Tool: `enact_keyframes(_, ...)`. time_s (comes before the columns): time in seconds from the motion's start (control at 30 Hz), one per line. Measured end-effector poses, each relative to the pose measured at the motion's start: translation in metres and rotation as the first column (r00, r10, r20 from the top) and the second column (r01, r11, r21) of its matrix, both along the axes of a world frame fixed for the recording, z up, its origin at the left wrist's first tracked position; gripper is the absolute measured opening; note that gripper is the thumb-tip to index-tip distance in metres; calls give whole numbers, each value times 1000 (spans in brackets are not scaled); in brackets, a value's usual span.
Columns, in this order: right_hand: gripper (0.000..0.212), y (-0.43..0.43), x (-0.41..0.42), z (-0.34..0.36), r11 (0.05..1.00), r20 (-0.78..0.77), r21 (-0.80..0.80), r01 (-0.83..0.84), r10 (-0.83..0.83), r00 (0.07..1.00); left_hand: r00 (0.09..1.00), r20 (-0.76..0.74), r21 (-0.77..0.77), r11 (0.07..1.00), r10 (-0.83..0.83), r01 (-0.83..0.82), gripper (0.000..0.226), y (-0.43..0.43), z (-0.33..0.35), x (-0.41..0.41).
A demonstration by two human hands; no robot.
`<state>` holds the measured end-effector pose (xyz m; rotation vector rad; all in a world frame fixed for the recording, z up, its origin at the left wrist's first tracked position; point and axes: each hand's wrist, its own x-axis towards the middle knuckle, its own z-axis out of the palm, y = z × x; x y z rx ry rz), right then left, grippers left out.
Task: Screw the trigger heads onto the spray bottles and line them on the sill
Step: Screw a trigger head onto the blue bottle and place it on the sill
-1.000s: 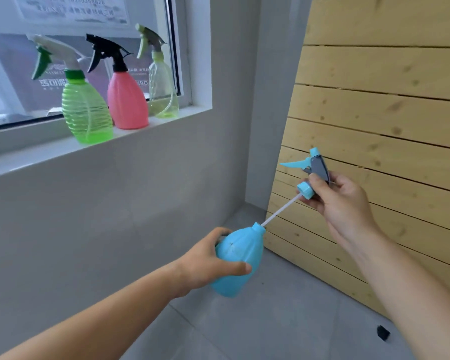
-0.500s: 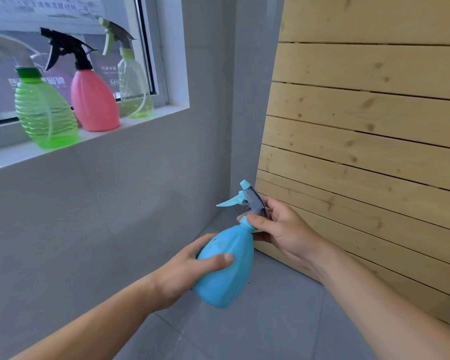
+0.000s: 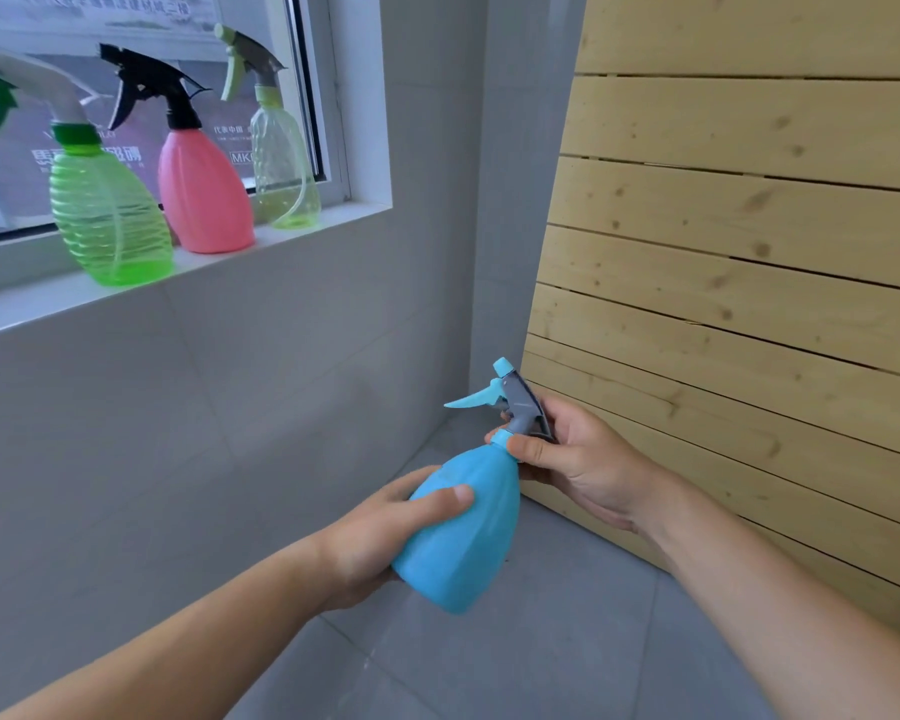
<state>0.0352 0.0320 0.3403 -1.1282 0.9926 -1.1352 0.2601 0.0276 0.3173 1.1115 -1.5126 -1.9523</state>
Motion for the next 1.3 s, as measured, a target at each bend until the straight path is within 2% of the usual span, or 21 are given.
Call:
enact_keyframes(0.1, 27, -3, 6, -8, 985, -69, 30, 170, -167, 983, 995, 96, -138, 990, 32, -18, 60, 4, 1, -5)
enact_keyframes(0.2, 26, -5, 12, -11, 966, -97, 33, 257, -253, 963, 995, 98, -74, 997, 5, 3, 53, 4, -1, -5)
enact_keyframes(0.27, 24, -5, 14, -11, 960, -83, 43, 277, -273, 958, 995, 99, -85, 996, 13, -4, 62, 2, -2, -4)
enact_keyframes(0.33, 22, -5, 17, -12, 958, -48, 66, 280, -278, 960, 986, 157, -175, 984, 47, -19, 69, 1, -3, -4)
enact_keyframes(0.47, 25, -7, 25, -18, 942, 7, 148, 302, -306, 952, 948, 287, -333, 942, 140, -39, 55, 1, -5, -7)
enact_keyframes(0.57, 22, -8, 28, -22, 919, 47, 203, 338, -354, 934, 902, 383, -402, 915, 200, -32, 65, 1, -9, -8)
enact_keyframes(0.7, 20, -7, 32, -25, 912, 64, 213, 350, -371, 927, 929, 346, -292, 956, 128, -23, 78, 8, -11, -10)
enact_keyframes(0.8, 20, -8, 32, -26, 907, 68, 221, 359, -381, 922, 959, 271, -143, 989, 76, -38, 66, 4, -9, -8)
enact_keyframes(0.87, 19, -9, 29, -25, 905, 82, 221, 364, -389, 917, 978, 202, -39, 998, 51, -43, 66, 0, -6, -5)
enact_keyframes(0.93, 18, -9, 28, -25, 905, 95, 223, 362, -390, 916, 979, 194, -52, 997, 64, -55, 68, -2, -5, -4)
enact_keyframes(1.1, 13, -7, 28, -22, 920, 136, 235, 312, -349, 927, 938, 313, -289, 956, 146, -52, 73, 2, -4, -10)
enact_keyframes(1.13, 15, -7, 27, -19, 927, 152, 232, 296, -335, 930, 953, 280, -260, 965, 121, -46, 73, 1, -4, -8)
enact_keyframes(1.23, 19, -5, 25, -13, 951, 214, 212, 226, -271, 938, 995, 90, -24, 999, -37, 39, 67, -1, -1, 1)
enact_keyframes(1.3, 21, -4, 27, -10, 960, 264, 208, 186, -238, 935, 994, 39, 11, 995, -101, 101, 66, -1, -2, 4)
